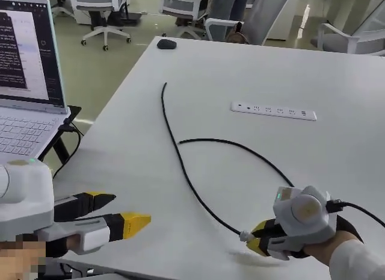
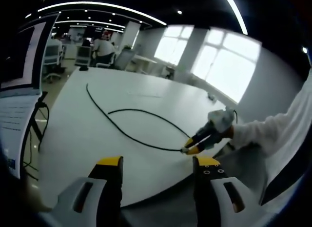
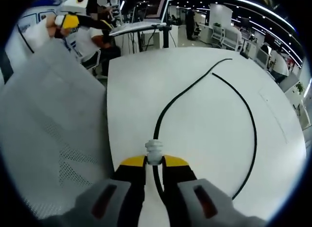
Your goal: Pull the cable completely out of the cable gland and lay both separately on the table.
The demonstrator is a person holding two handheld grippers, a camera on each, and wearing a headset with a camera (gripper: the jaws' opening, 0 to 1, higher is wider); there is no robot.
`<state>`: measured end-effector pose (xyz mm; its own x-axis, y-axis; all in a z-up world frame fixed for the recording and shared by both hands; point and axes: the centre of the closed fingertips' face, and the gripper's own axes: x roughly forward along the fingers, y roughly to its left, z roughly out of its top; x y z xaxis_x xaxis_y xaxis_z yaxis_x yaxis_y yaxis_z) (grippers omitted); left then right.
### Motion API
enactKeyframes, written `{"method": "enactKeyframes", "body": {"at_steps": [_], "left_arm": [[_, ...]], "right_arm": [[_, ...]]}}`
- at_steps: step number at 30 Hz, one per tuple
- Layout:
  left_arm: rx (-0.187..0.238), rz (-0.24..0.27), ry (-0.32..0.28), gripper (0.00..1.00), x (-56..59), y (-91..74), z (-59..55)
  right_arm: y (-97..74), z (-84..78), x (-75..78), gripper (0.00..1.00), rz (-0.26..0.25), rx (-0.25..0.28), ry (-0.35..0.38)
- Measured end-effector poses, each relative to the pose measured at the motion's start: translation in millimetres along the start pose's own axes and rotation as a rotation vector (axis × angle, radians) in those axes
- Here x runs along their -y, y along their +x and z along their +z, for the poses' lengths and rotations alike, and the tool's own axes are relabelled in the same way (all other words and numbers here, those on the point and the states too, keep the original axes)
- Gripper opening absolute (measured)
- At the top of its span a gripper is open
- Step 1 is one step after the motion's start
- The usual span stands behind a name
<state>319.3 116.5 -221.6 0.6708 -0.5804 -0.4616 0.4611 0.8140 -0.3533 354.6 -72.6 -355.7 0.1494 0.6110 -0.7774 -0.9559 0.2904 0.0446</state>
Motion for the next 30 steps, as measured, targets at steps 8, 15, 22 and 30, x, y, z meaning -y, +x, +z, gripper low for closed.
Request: {"method": "enactKeyframes", "body": {"at_steps": [8,15,22,30], "left_arm": [[-0.028,-0.053,0.062,0.55,10.0,11.9,6.1],[-0.033,-0.108,0.136,0.53,23.5,24.4,19.0],[-0.051,-0.189,0.233,0.49,42.9,41.2,31.8],[-0.058,-0.316,0.308,0.43,76.2,61.5,43.3]], "right_arm": [[-28.0,33.3,-1.3,0.1,-0.027,0.055,-0.093],[-54.2,63.1,-1.6,0.1,-0.052,0.113,-0.155],[-77.9,84.2,-7.4,0.09,-0.072,0.157,-0.218],[-102.0,104.1,-18.7,0.1,-0.094,0.17,-0.335]]}}
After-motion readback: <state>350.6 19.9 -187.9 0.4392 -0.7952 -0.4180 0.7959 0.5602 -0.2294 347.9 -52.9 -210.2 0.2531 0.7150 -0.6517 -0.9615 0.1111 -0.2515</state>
